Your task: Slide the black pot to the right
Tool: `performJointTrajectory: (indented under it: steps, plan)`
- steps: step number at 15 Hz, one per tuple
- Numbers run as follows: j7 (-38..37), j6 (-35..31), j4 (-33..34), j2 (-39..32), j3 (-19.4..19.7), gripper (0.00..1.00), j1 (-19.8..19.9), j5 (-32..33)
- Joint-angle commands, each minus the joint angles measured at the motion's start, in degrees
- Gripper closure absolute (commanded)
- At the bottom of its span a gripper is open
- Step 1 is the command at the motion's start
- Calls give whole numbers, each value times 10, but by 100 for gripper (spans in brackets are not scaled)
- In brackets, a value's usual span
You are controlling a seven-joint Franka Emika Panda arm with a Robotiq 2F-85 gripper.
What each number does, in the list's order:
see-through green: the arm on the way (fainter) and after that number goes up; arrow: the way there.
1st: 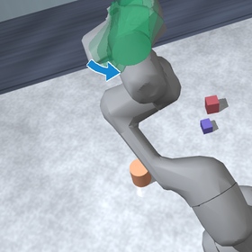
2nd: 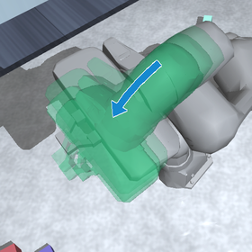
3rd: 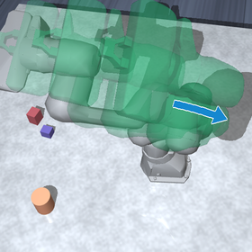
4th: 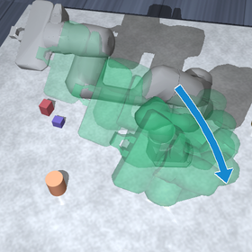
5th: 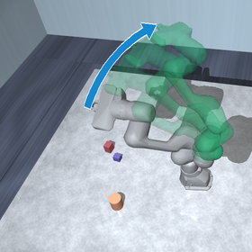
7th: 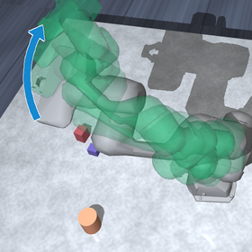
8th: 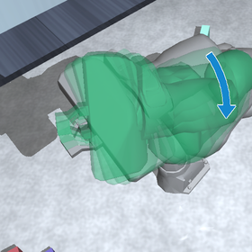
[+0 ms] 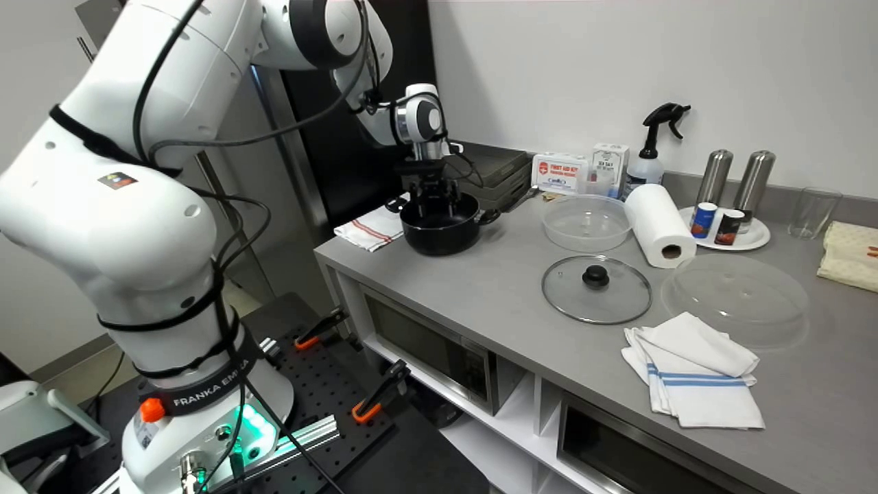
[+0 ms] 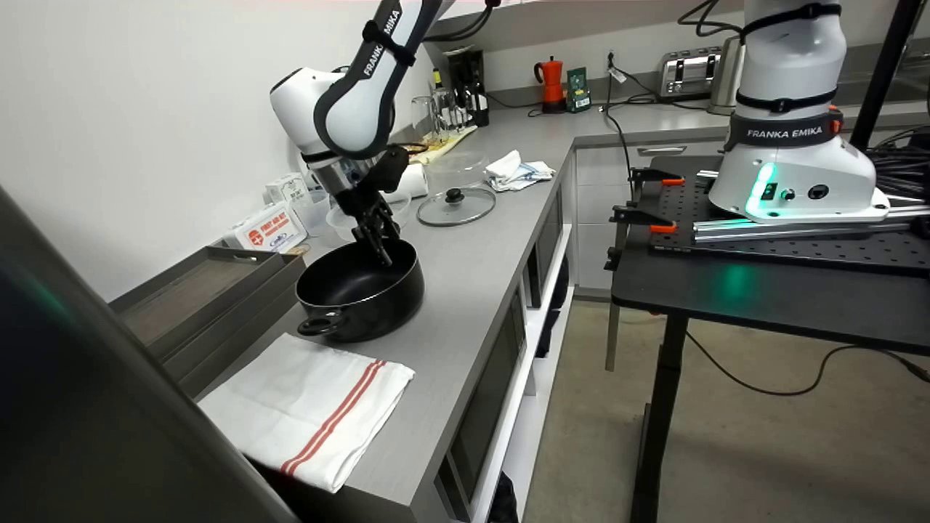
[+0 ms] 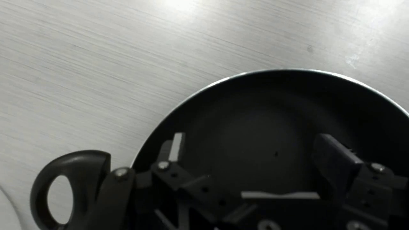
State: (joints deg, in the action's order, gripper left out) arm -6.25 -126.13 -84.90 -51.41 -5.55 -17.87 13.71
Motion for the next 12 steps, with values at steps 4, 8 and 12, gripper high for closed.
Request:
performJointTrajectory:
  steps: [4,8,12]
  plan:
    - [26,18,10,-15,-6,0,-3,-12]
    - [30,20,10,-20,-7,0,-1,-14]
    - [34,22,11,-23,-8,0,2,-15]
